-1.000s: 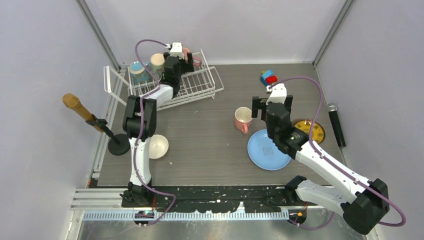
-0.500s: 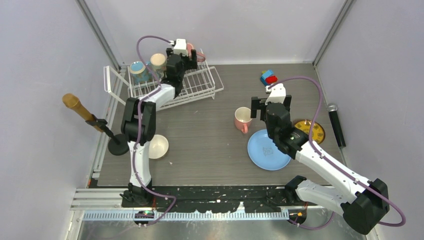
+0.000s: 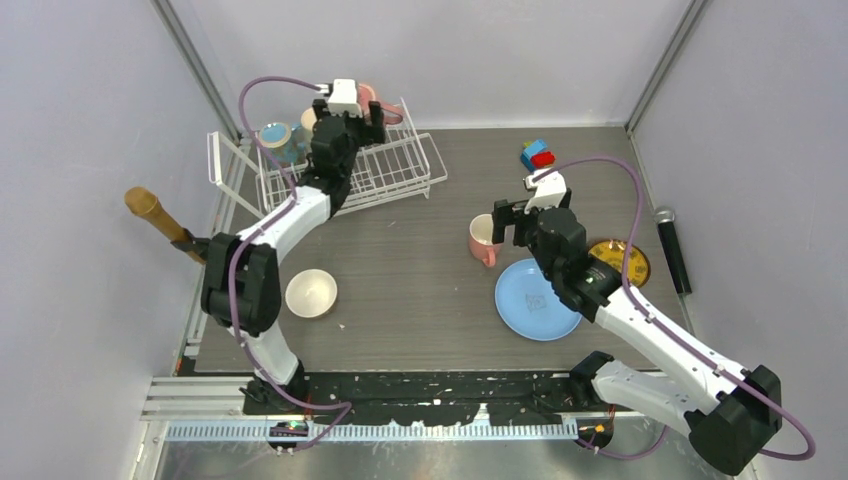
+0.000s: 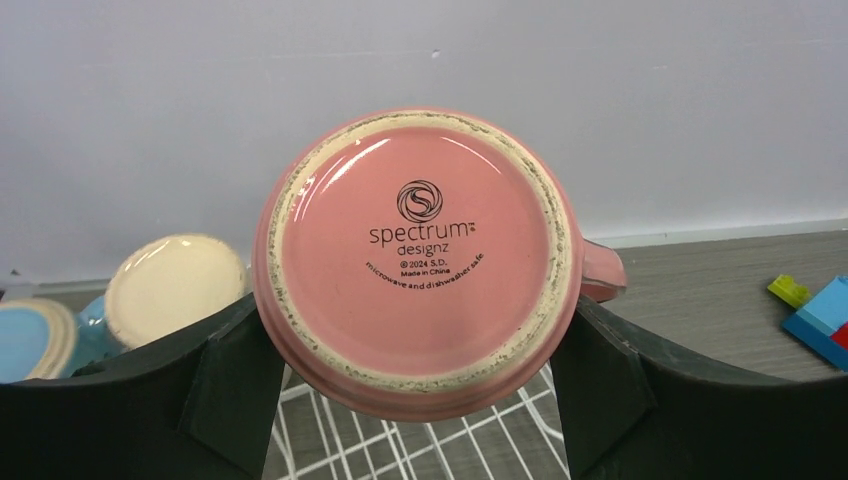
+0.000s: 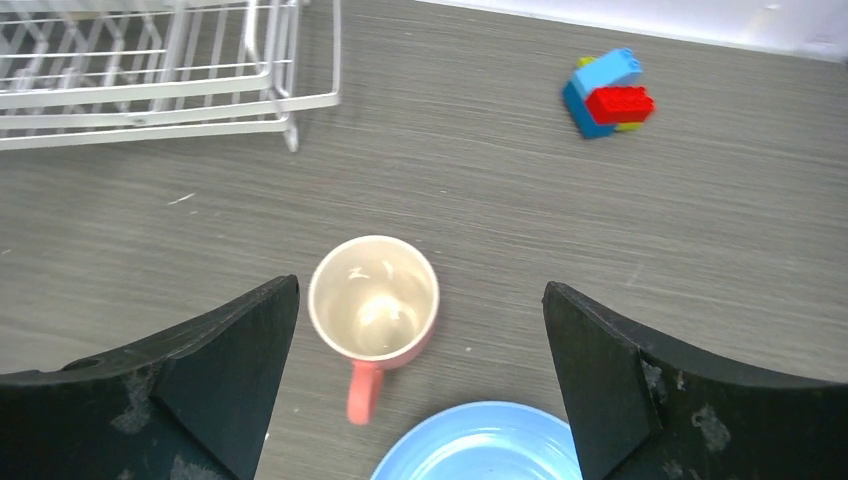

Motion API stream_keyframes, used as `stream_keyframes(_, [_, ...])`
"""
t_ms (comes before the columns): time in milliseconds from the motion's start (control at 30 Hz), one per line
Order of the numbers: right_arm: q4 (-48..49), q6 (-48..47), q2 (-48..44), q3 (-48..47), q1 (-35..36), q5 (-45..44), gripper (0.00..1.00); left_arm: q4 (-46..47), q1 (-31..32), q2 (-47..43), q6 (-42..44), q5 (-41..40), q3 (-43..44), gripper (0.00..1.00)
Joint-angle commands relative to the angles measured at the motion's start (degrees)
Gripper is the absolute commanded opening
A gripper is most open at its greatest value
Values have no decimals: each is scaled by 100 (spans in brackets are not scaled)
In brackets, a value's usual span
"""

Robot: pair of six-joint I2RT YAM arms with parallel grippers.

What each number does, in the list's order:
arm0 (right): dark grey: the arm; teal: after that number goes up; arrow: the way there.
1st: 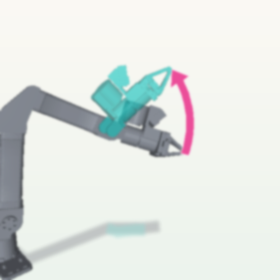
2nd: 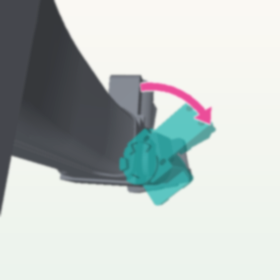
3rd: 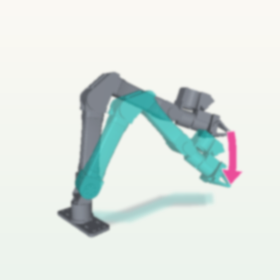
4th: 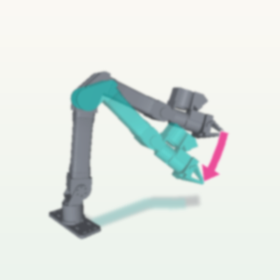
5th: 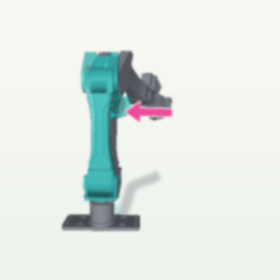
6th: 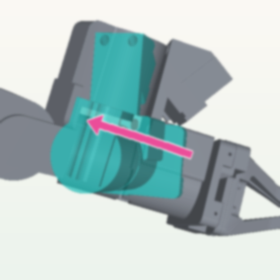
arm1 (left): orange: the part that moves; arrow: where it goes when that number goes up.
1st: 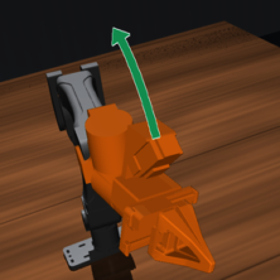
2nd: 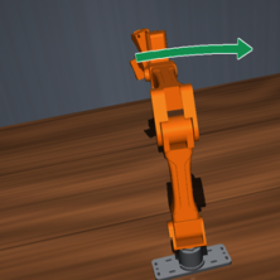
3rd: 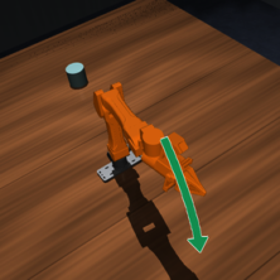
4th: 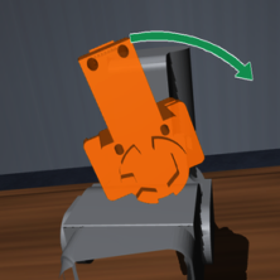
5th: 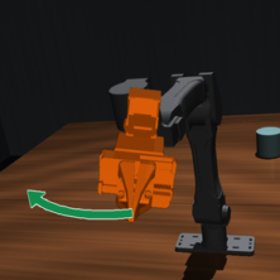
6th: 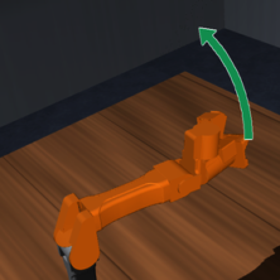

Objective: Unload the mixed dishes from the dish rack
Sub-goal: Pick up the cup from the dish rack, then place the cup at the center of the board.

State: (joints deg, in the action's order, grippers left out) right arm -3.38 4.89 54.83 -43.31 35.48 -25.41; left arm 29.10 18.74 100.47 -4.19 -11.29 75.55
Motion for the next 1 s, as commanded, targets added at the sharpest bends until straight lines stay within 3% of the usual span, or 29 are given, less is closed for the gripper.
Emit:
stream_keyframes(0, [308, 89, -274, 73, -6, 1032, 99, -363, -2, -934, -468, 128, 197, 0])
stream_keyframes(167, [610, 158, -358, 223, -7, 2233, 99, -2319, 45, -1628, -1468, 536, 338, 0])
stream_keyframes(267, [950, 312, -439, 375, -7, 2869, 99, -3009, 99, -1997, -2121, 789, 231, 0])
stream_keyframes(333, [1627, 910, -467, 568, -13, 2936, 99, -2701, 170, -2324, -2524, 783, -292, 0])
stream_keyframes(433, [2766, 2632, -228, 905, -7, 2676, 100, -2316, 359, -2783, -3104, 353, -894, 0])
stream_keyframes(500, [3686, 3196, 100, 968, -2, 2994, 100, -2319, 581, -2972, -3312, 89, -1059, 0])
stream_keyframes(667, [4447, 4252, 1158, 662, 2, 3488, 99, -2234, 1210, -3310, -3709, -383, -1353, 0])
stream_keyframes(767, [5542, 5062, 1666, 676, 2, 3726, 97, -2083, 1447, -3502, -3854, -885, -1578, 0])
stream_keyframes(967, [6987, 5973, 2407, 748, 6, 3752, 93, -1767, 1606, -3781, -4553, -961, -2023, 0])
